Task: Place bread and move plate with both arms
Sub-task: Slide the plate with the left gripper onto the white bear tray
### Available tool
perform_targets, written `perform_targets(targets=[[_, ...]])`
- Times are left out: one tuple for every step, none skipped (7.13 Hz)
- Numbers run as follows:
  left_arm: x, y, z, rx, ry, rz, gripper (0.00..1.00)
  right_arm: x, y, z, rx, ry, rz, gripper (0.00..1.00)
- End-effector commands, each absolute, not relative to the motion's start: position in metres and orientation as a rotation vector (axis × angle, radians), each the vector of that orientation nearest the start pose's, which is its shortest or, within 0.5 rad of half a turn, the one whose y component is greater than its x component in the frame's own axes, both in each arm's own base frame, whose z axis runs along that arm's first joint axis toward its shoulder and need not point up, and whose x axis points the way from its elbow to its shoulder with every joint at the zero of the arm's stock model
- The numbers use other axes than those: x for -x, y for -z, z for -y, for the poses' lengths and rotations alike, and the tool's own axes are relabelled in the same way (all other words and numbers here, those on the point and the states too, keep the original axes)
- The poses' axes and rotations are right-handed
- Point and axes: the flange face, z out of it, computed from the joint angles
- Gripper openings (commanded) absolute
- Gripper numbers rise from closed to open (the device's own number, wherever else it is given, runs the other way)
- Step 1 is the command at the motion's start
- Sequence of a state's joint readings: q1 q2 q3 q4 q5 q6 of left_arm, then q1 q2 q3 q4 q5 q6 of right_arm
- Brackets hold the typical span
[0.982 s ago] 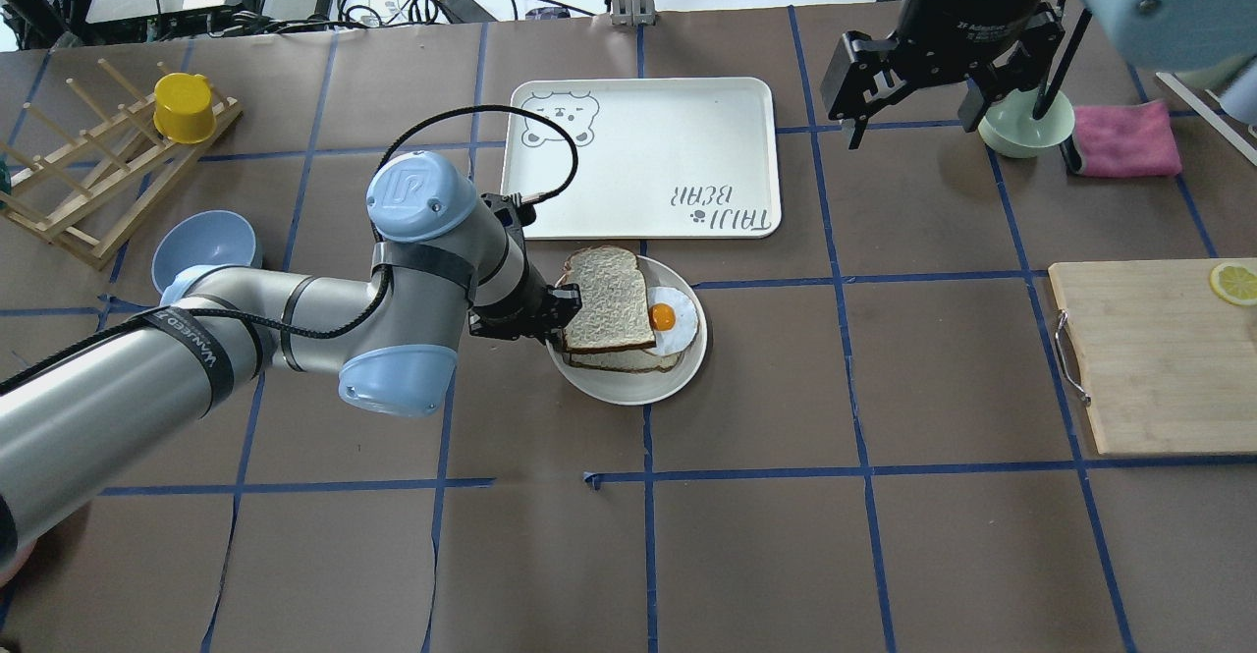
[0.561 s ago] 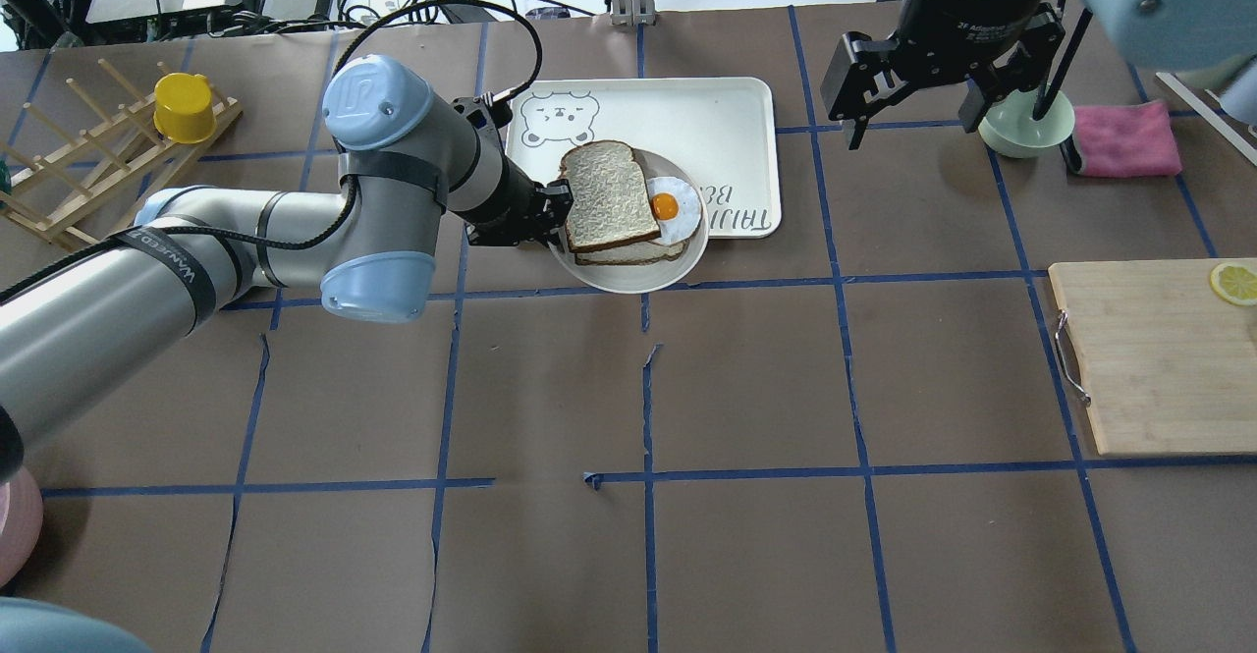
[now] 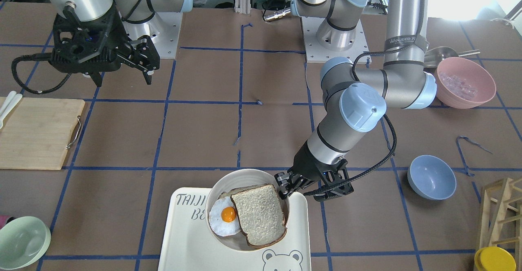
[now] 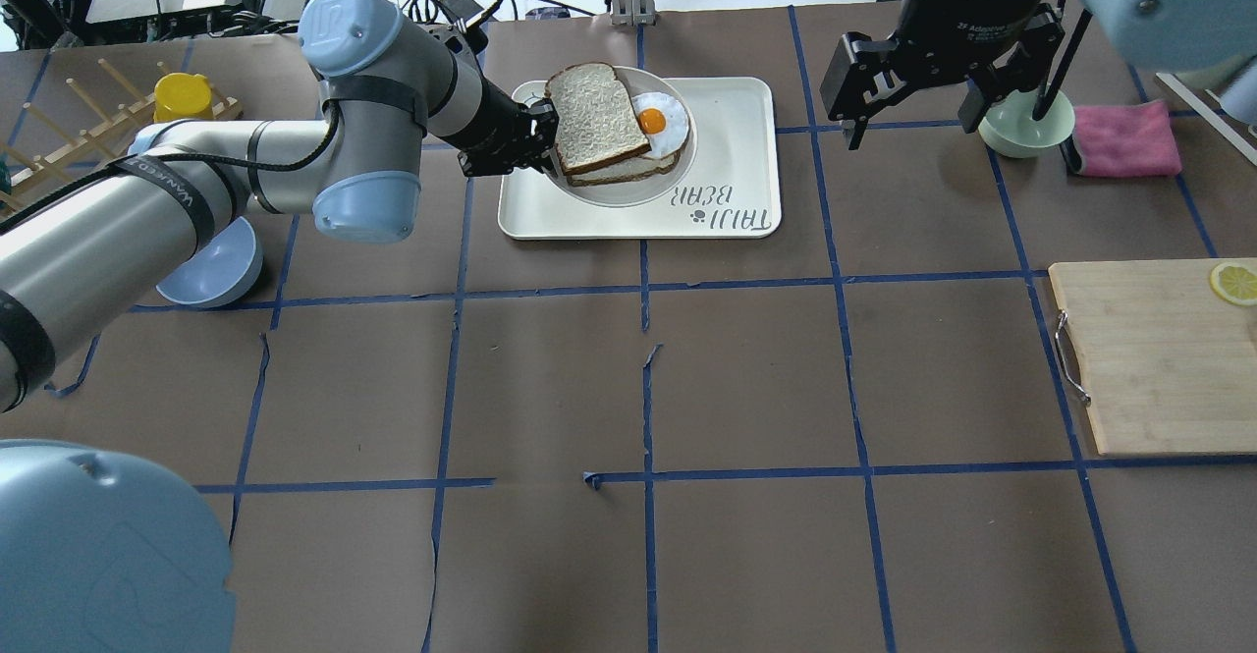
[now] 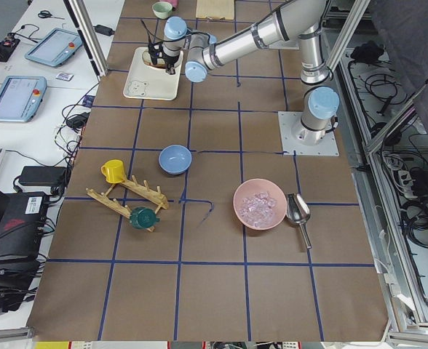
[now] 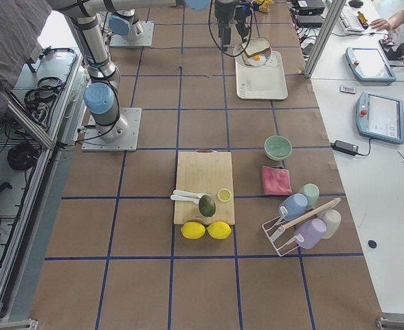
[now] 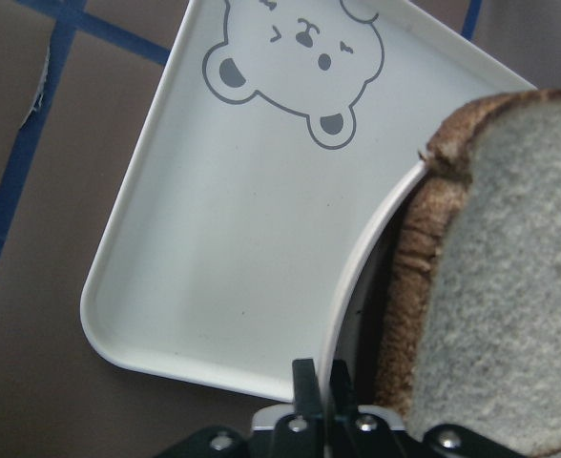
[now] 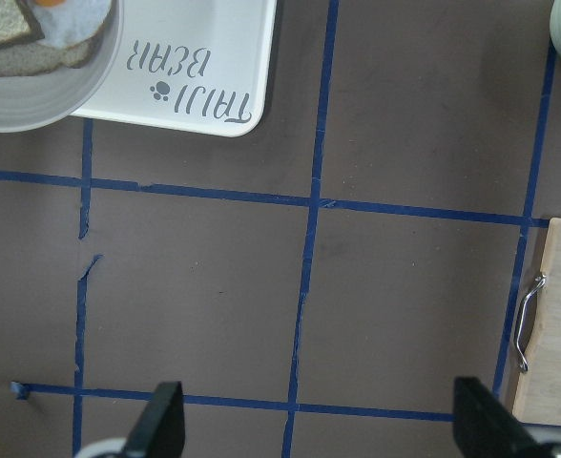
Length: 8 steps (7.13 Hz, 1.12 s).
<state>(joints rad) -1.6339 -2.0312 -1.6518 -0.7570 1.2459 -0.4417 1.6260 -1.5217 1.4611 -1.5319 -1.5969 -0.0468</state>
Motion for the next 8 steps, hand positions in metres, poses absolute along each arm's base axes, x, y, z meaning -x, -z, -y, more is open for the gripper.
perform_targets(targets=[[0.206,-0.254,0.687,0.580,0.272,-3.454,0.00,-0.159,-0.514,0.506,0.162,0.039,-3.163,1.00],[0.207,-0.232,0.707,0.595,0.231,-3.451,0.00,-0.159,-0.514,0.506,0.160,0.039,-3.163,1.00],[0.214,-0.208,0.709,0.578,0.120,-3.448,0.00,-0.159,-0.514,0.506,0.160,0.039,-3.163,1.00],[0.232,-0.194,0.702,0.524,0.048,-3.452,0.00,-0.159,-0.514,0.506,0.160,0.039,-3.163,1.00],[0.239,-0.189,0.697,0.489,0.022,-3.463,0.00,-0.159,-0.514,0.506,0.162,0.039,-3.163,1.00],[0.240,-0.187,0.693,0.487,-0.003,-3.471,0.15,-0.159,-0.514,0.506,0.162,0.039,-3.163,1.00],[0.239,-0.192,0.691,0.445,0.022,-3.476,0.99,-0.159,-0.514,0.506,0.160,0.039,-3.163,1.00],[0.233,-0.215,0.693,0.439,0.071,-3.480,1.00,-0.159,-0.514,0.506,0.162,0.039,-3.163,1.00]])
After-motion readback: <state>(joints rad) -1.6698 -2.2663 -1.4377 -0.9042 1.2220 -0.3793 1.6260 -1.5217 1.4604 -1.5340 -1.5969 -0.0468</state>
